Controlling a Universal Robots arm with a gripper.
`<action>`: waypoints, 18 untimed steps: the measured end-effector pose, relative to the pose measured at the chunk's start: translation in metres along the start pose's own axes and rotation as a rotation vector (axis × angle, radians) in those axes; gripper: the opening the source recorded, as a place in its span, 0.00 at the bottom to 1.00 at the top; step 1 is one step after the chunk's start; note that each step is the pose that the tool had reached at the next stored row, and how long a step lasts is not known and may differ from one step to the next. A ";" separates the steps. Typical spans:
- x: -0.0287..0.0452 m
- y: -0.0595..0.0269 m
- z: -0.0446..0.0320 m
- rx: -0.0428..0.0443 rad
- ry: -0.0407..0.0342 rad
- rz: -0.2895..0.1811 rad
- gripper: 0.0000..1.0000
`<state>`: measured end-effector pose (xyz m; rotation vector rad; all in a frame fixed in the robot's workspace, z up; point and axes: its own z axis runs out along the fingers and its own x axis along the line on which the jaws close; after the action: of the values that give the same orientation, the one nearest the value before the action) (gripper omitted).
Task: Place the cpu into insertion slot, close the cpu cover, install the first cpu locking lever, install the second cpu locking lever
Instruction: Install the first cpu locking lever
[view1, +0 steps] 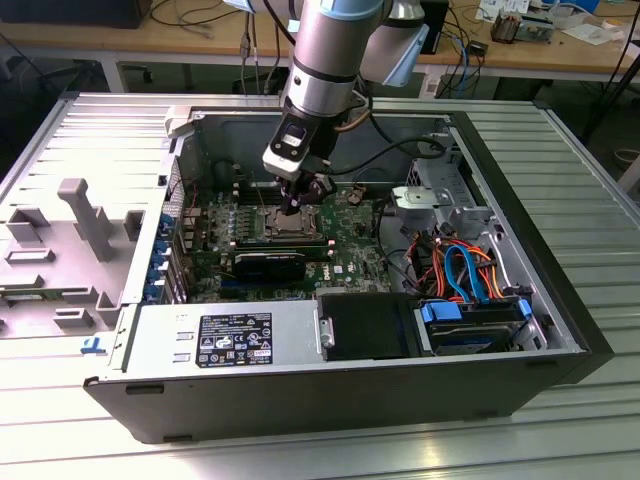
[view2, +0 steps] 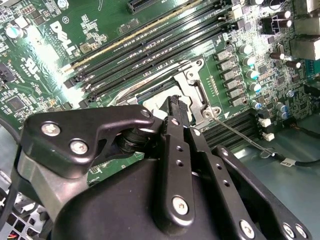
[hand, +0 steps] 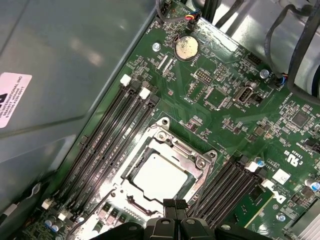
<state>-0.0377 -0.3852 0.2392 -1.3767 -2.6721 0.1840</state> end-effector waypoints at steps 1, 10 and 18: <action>0.0000 0.0000 0.0000 0.0001 -0.0002 -0.001 0.11; 0.0000 0.0000 0.0000 0.0010 -0.0029 -0.017 0.11; 0.0000 0.0000 0.0000 0.0019 -0.0054 -0.031 0.11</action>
<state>-0.0378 -0.3852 0.2392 -1.3346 -2.6953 0.1873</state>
